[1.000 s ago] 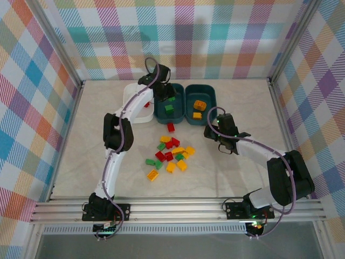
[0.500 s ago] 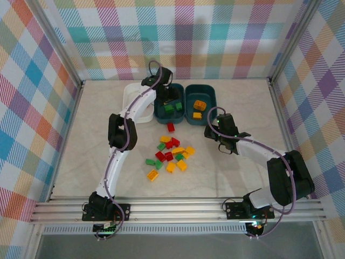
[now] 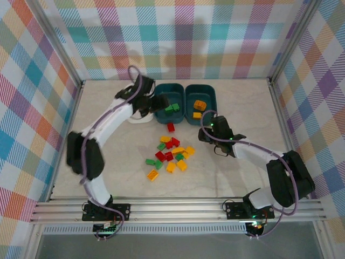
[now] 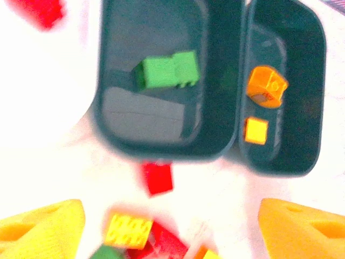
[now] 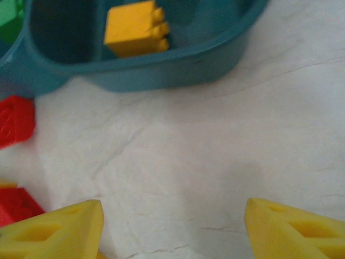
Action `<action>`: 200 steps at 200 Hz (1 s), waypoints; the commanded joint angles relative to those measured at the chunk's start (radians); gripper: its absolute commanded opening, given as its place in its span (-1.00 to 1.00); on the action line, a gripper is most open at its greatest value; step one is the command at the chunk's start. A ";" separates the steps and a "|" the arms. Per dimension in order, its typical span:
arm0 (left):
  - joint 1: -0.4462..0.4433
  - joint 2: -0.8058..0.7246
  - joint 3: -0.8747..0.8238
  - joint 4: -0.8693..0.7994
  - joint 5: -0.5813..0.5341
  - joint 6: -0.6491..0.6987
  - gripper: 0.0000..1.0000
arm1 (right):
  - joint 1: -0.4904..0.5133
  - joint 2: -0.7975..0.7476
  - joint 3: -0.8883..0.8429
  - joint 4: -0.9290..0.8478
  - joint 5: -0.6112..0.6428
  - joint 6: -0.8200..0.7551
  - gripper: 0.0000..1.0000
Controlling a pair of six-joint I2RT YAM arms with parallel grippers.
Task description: Sort the legos into containers by color
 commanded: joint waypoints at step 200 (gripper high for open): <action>-0.234 0.063 -0.310 0.074 -0.209 0.227 0.13 | 0.041 -0.003 0.006 0.032 0.124 0.010 0.39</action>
